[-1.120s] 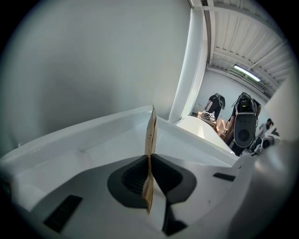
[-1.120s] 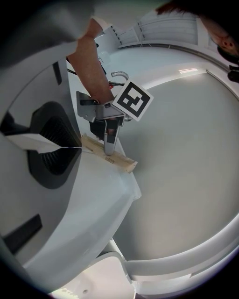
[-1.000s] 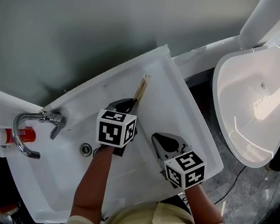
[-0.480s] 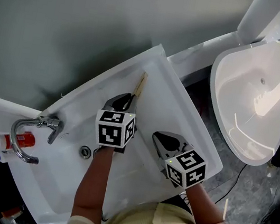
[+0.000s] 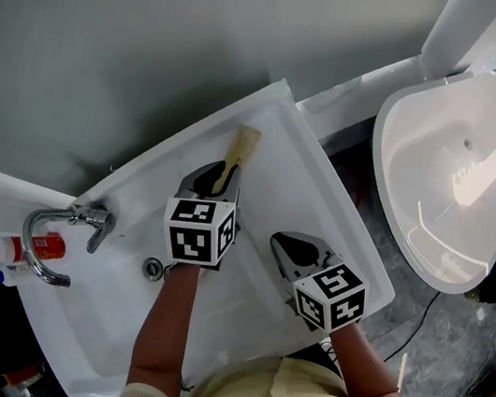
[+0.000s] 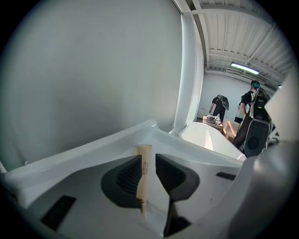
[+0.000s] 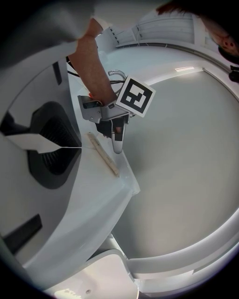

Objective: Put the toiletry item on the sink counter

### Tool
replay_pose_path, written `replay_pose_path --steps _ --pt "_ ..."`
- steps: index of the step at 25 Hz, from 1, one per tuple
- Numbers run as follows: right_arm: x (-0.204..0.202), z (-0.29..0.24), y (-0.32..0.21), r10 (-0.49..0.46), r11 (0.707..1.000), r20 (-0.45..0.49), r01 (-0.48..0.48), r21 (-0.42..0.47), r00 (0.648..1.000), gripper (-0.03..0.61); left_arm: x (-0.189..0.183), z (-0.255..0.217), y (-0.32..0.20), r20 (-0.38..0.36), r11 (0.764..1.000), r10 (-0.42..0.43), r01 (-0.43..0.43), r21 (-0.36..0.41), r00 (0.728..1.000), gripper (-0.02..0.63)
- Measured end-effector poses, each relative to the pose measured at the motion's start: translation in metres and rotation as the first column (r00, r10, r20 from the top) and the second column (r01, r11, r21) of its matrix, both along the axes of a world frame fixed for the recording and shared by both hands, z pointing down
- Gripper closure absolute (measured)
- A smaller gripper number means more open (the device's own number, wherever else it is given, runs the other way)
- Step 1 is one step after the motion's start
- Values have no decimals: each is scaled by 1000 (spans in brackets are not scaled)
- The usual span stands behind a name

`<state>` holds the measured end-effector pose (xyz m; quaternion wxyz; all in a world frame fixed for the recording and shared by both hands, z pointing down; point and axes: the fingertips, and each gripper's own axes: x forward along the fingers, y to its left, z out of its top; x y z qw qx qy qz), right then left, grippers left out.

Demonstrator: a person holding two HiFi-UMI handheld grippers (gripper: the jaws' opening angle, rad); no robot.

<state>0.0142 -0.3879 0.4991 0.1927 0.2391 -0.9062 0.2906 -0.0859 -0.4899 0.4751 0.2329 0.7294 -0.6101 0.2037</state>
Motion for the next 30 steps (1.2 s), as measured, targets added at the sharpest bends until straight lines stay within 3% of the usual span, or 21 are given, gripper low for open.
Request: replay_pose_path --steps 17,30 --pt "2 -21 24 35 999 10 -35 23 999 551 -7 -12 47 -89 998 -42 38 -45 995 503" --pt "1 -41 51 92 994 6 -92 66 996 551 -4 -21 99 -134 999 28 -33 -38 991 549"
